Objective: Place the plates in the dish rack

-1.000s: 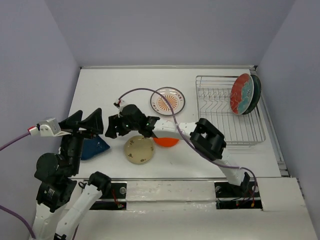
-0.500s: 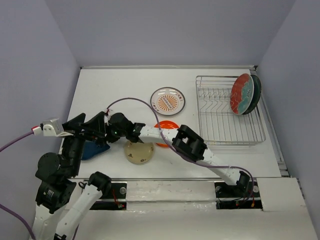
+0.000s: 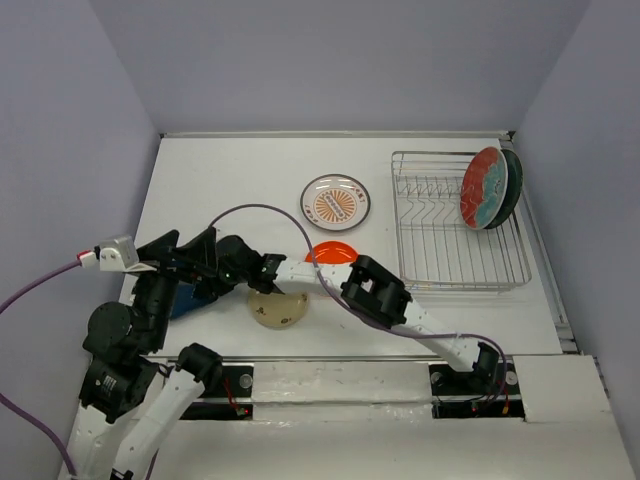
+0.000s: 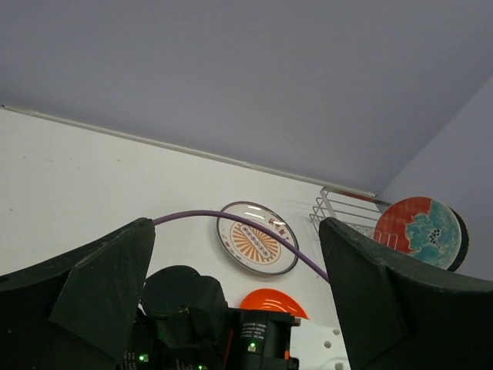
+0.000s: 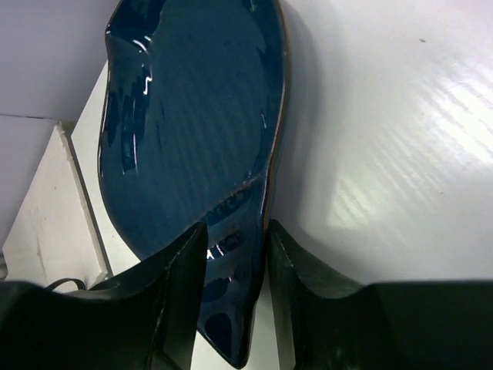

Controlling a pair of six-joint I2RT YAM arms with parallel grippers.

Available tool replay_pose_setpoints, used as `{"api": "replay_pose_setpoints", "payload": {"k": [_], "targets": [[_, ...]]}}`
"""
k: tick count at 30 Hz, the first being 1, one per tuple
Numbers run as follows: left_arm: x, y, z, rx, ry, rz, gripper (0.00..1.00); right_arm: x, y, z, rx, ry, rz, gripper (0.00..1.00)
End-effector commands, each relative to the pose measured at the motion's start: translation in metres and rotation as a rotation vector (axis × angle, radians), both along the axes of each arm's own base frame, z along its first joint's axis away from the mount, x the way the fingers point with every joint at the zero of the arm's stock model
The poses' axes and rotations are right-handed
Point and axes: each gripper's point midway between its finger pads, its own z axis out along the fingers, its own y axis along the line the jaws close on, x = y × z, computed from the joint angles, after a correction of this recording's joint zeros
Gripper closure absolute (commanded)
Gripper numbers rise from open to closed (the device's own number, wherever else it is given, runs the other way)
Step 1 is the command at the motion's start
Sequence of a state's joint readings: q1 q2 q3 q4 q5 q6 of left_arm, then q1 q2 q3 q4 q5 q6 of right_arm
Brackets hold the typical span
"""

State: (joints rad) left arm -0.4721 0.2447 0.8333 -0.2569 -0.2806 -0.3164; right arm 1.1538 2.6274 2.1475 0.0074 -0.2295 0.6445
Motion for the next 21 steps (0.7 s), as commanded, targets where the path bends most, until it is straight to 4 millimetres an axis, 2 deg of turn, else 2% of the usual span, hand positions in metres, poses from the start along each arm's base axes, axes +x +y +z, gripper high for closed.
{"api": "replay_pose_setpoints", "payload": {"k": [1,6,7,9,14,15,17,18,19,21], "targets": [[0.001,-0.002,0.002,-0.011,-0.032,-0.01,0.01,-0.02,0.004,-0.008,-0.023,-0.024,0.028,0.56],[0.001,-0.004,-0.004,-0.007,-0.027,-0.015,0.01,-0.021,0.006,-0.006,-0.015,-0.021,0.033,0.57],[0.001,-0.003,-0.005,-0.004,-0.026,-0.012,0.01,-0.022,0.007,-0.004,-0.009,-0.014,0.039,0.72],[0.001,-0.003,-0.007,-0.001,-0.024,-0.012,0.01,-0.025,0.009,-0.001,0.003,-0.002,0.055,0.93],[-0.001,0.0,-0.011,0.009,-0.016,-0.002,0.01,-0.003,-0.001,0.01,0.013,0.002,-0.007,0.93],[-0.001,0.0,-0.012,0.007,-0.015,-0.002,0.01,0.0,0.0,0.031,0.045,-0.022,-0.019,0.93],[-0.002,0.0,-0.011,0.006,-0.018,-0.003,0.01,0.024,-0.007,0.052,0.07,-0.067,-0.079,0.93],[-0.002,0.001,-0.011,0.006,-0.018,-0.002,0.01,0.026,-0.007,0.064,0.082,-0.098,-0.079,0.93],[-0.002,0.001,-0.011,0.005,-0.02,-0.003,0.01,0.038,-0.009,0.094,0.122,-0.136,-0.105,0.93],[-0.001,0.0,-0.01,0.005,-0.021,-0.003,0.01,0.052,-0.014,0.122,0.148,-0.198,-0.147,0.93]]}}
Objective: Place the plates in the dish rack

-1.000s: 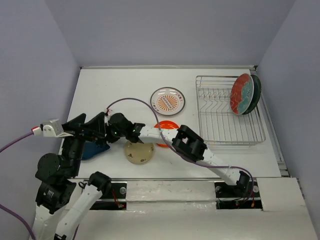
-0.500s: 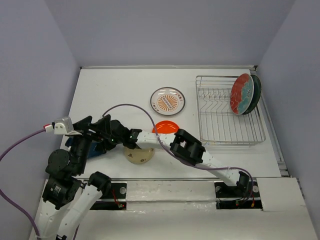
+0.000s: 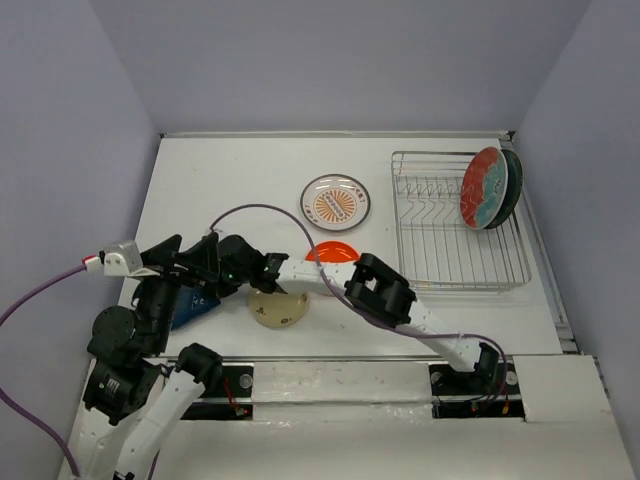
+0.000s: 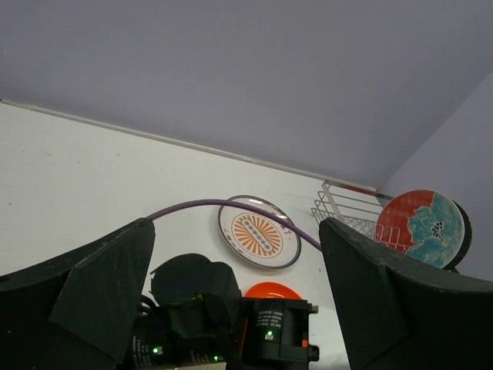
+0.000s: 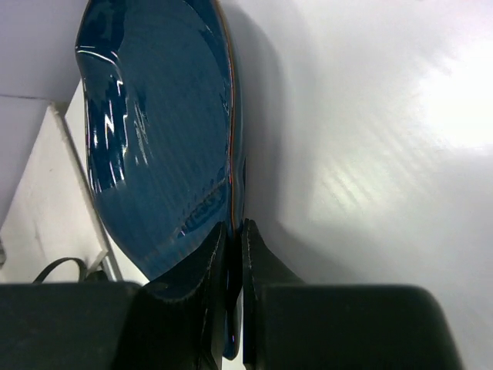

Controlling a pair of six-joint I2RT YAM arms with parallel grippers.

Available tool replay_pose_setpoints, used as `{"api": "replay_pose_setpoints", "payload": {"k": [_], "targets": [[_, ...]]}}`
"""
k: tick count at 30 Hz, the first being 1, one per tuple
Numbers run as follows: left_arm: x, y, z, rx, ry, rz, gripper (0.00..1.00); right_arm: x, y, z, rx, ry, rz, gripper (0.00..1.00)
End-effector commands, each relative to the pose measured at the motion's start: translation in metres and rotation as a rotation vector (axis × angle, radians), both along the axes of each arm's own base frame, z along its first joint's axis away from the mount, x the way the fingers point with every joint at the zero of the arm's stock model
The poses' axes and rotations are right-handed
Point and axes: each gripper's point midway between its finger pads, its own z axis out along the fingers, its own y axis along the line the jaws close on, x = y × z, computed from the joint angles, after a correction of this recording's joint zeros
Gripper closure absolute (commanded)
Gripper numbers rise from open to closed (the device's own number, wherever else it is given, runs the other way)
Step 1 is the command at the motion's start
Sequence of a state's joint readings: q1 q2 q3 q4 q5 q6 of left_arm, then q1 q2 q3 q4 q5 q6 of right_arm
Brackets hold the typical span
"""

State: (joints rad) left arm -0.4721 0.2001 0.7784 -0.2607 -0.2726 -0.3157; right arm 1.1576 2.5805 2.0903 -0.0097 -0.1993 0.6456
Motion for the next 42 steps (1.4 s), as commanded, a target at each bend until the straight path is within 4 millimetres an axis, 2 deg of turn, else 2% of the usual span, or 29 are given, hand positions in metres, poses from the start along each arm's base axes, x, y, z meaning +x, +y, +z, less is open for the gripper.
{"api": "replay_pose_setpoints", "payload": {"k": [1,2,3,4,6,7,8,11,12,13,14,15,17,18,19,20,21,22,23,24,25,28,31,34,40,42], "targets": [[0.0,0.001,0.007,-0.002,-0.033,0.004,0.01,0.062,-0.012,0.149,0.208,-0.232,-0.146,0.93],[0.0,0.001,0.008,-0.002,-0.034,0.005,0.01,0.072,-0.018,0.161,0.218,-0.254,-0.172,0.93],[0.0,0.001,0.008,-0.001,-0.035,0.003,0.01,0.075,-0.023,0.164,0.22,-0.266,-0.197,0.93],[0.0,0.0,0.01,-0.003,-0.038,0.002,0.01,0.083,-0.035,0.191,0.251,-0.288,-0.227,0.93],[0.001,-0.001,0.01,-0.002,-0.038,-0.003,0.01,0.096,-0.053,0.206,0.26,-0.317,-0.282,0.93],[0.001,-0.001,0.01,-0.004,-0.039,-0.004,0.01,0.108,-0.068,0.197,0.236,-0.327,-0.33,0.93],[0.001,-0.003,0.01,-0.003,-0.039,-0.011,0.01,0.111,-0.083,0.221,0.259,-0.354,-0.359,0.93],[0.003,-0.008,0.002,-0.002,-0.021,-0.029,0.01,0.139,-0.13,0.237,0.247,-0.391,-0.478,0.93],[0.005,-0.012,0.0,-0.003,-0.017,-0.046,0.01,0.137,-0.154,0.243,0.241,-0.403,-0.506,0.93],[0.008,-0.016,-0.008,-0.008,0.001,-0.059,0.01,0.154,-0.18,0.251,0.236,-0.429,-0.576,0.93],[0.009,-0.02,-0.01,-0.013,0.003,-0.076,0.01,0.159,-0.198,0.255,0.219,-0.451,-0.615,0.93],[0.01,-0.028,-0.015,-0.009,0.013,-0.116,0.01,0.157,-0.229,0.263,0.181,-0.5,-0.652,0.93],[0.014,-0.038,-0.031,0.001,0.046,-0.154,0.01,0.178,-0.291,0.271,0.084,-0.566,-0.817,0.93],[0.015,-0.045,-0.038,0.014,0.061,-0.185,0.01,0.182,-0.318,0.274,0.018,-0.61,-0.868,0.93],[0.019,-0.049,-0.049,0.027,0.085,-0.196,0.01,0.179,-0.36,0.282,-0.05,-0.641,-0.96,0.93],[0.021,-0.054,-0.055,0.042,0.099,-0.216,0.01,0.187,-0.397,0.286,-0.122,-0.677,-1.03,0.93],[0.022,-0.058,-0.06,0.049,0.109,-0.231,0.01,0.187,-0.423,0.289,-0.171,-0.69,-1.084,0.93],[0.022,-0.061,-0.061,0.056,0.113,-0.247,0.01,0.184,-0.455,0.282,-0.28,-0.69,-1.151,0.93],[0.023,-0.066,-0.062,0.07,0.114,-0.274,0.01,0.182,-0.492,0.298,-0.323,-0.723,-1.217,0.93],[0.024,-0.067,-0.063,0.073,0.114,-0.274,0.01,0.178,-0.511,0.3,-0.386,-0.735,-1.251,0.93],[0.022,-0.072,-0.064,0.079,0.115,-0.305,0.01,0.171,-0.541,0.31,-0.456,-0.761,-1.349,0.93],[0.019,-0.077,-0.066,0.087,0.112,-0.335,0.01,0.159,-0.597,0.322,-0.684,-0.81,-1.482,0.93],[0.014,-0.077,-0.062,0.082,0.092,-0.344,0.01,0.149,-0.637,0.33,-0.805,-0.812,-1.563,0.93],[0.011,-0.076,-0.06,0.081,0.078,-0.343,0.01,0.143,-0.666,0.331,-0.922,-0.8,-1.612,0.93],[0.006,-0.082,-0.06,0.092,0.075,-0.377,0.01,0.147,-0.685,0.31,-1.083,-0.768,-1.582,0.93],[0.004,-0.082,-0.058,0.089,0.068,-0.383,0.01,0.157,-0.685,0.291,-1.151,-0.752,-1.537,0.93]]}}
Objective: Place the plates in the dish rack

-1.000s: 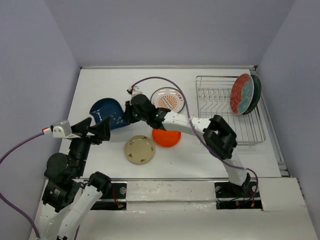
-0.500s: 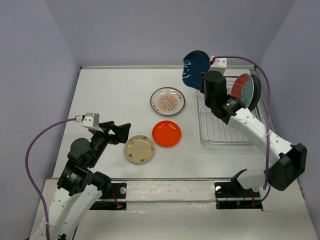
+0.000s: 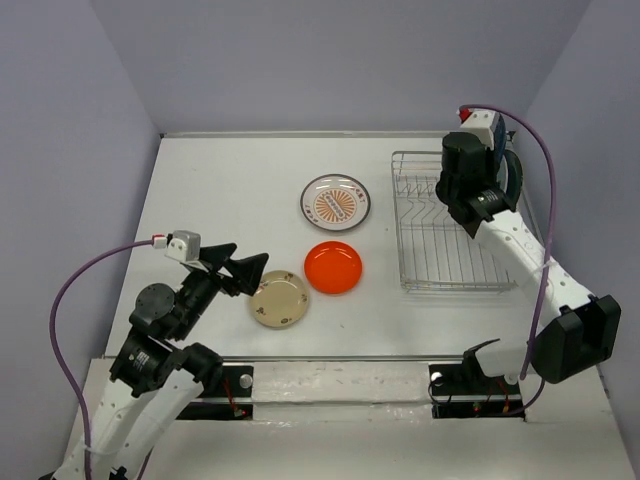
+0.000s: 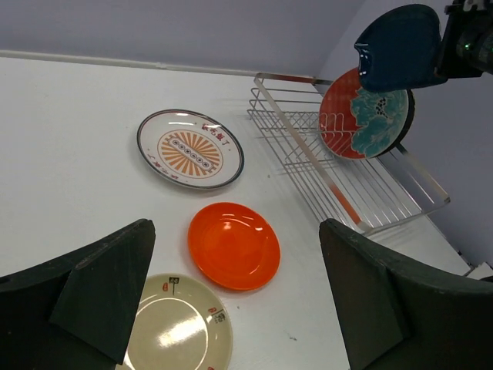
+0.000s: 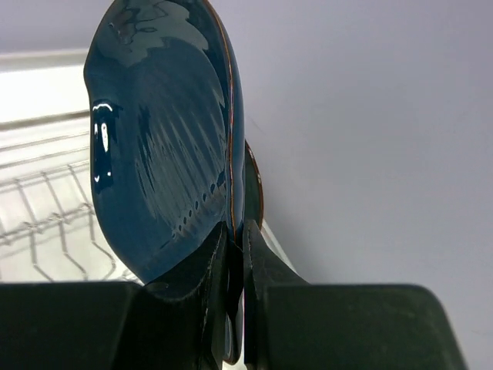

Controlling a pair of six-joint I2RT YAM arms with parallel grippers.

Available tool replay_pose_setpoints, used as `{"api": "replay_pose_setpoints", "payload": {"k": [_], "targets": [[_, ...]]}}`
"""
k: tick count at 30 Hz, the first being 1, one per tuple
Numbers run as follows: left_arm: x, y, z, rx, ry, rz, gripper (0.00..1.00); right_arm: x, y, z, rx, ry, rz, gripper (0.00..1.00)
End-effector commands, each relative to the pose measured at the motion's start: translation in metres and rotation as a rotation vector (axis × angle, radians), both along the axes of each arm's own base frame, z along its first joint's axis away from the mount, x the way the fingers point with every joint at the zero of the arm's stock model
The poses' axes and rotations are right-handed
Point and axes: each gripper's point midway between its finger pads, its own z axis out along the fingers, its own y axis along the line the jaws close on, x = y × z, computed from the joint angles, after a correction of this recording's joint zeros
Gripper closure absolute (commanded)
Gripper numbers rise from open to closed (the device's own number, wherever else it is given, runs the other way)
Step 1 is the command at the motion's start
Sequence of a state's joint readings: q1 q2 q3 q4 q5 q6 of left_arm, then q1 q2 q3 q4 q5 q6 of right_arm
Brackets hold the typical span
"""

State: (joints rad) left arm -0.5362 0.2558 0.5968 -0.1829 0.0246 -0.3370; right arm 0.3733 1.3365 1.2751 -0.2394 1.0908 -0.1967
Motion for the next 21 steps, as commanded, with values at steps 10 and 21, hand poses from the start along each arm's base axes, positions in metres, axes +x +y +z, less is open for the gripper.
{"api": "replay_pose_setpoints", "payload": {"k": [10,21], "targets": [[-0.009,-0.002,0.016,-0.022,-0.074,-0.03,0.01,0.026,-0.025,-0.015,-0.101,0.041,-0.082,0.93],[-0.009,-0.003,0.014,-0.021,-0.069,-0.03,0.01,0.037,-0.014,-0.049,-0.144,0.012,0.061,0.93]]}}
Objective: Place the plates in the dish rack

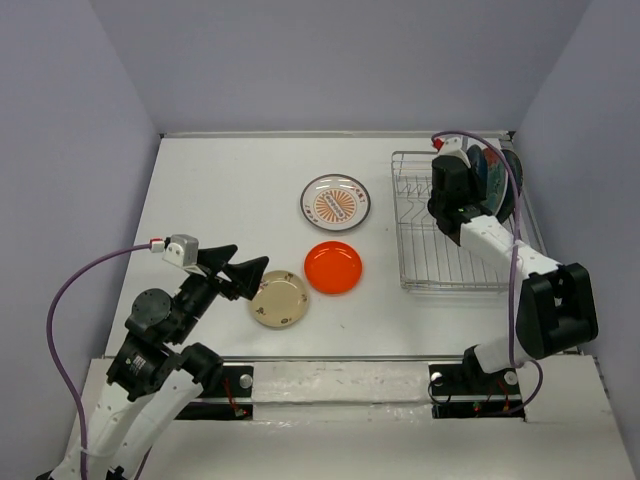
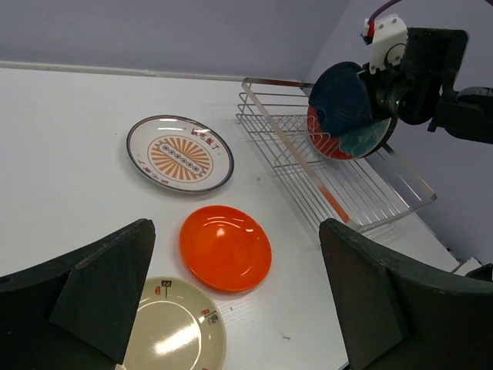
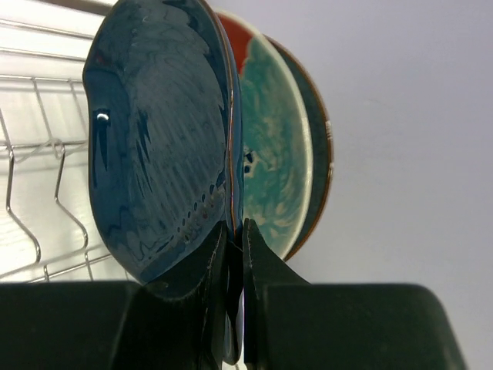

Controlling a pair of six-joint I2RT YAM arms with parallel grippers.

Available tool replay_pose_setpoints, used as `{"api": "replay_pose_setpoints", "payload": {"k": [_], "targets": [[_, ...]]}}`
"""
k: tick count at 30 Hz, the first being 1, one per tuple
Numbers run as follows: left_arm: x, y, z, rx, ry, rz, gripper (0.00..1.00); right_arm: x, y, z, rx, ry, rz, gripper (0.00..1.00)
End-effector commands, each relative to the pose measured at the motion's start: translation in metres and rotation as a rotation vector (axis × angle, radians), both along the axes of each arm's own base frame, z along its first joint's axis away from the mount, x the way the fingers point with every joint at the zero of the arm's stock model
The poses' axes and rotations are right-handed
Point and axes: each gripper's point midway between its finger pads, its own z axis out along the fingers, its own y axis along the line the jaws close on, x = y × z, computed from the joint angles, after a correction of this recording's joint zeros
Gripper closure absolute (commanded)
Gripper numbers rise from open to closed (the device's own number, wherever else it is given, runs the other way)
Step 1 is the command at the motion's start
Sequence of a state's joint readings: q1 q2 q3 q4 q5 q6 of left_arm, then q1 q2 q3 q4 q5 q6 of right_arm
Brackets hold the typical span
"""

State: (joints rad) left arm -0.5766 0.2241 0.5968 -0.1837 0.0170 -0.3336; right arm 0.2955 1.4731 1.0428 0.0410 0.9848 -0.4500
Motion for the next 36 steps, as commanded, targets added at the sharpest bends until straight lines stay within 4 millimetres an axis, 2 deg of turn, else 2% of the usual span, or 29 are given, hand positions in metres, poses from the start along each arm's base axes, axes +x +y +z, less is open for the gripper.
{"api": "replay_pose_setpoints", "payload": {"k": [1,9,16,19,22,29,33,34,36], "targets": [[0.0,0.001,0.009,-0.011,-0.042,0.003,0.01,0.006,0.001,0.044,0.046,-0.255,0.016,0.93],[0.002,0.0,0.007,-0.006,-0.032,0.002,0.01,0.012,0.005,0.015,0.05,-0.223,0.037,0.93],[0.003,-0.002,0.004,-0.001,-0.022,0.001,0.01,-0.003,0.009,-0.01,0.091,-0.21,-0.005,0.92],[0.006,-0.005,0.0,0.012,-0.005,-0.004,0.01,-0.01,0.008,-0.018,0.138,-0.234,-0.024,0.81],[0.009,-0.006,-0.004,0.017,0.011,-0.003,0.01,-0.015,0.009,-0.028,0.185,-0.253,-0.03,0.76],[0.016,-0.01,-0.014,0.04,0.062,0.001,0.01,-0.014,0.018,-0.042,0.251,-0.23,-0.024,0.58],[0.026,-0.01,-0.026,0.069,0.112,0.035,0.01,-0.017,0.018,-0.037,0.298,-0.223,-0.076,0.48],[0.027,-0.011,-0.029,0.073,0.124,0.037,0.01,-0.021,0.018,-0.029,0.338,-0.242,-0.091,0.46],[0.03,-0.013,-0.032,0.08,0.142,0.037,0.01,-0.022,0.023,-0.016,0.391,-0.263,-0.07,0.37]]}}
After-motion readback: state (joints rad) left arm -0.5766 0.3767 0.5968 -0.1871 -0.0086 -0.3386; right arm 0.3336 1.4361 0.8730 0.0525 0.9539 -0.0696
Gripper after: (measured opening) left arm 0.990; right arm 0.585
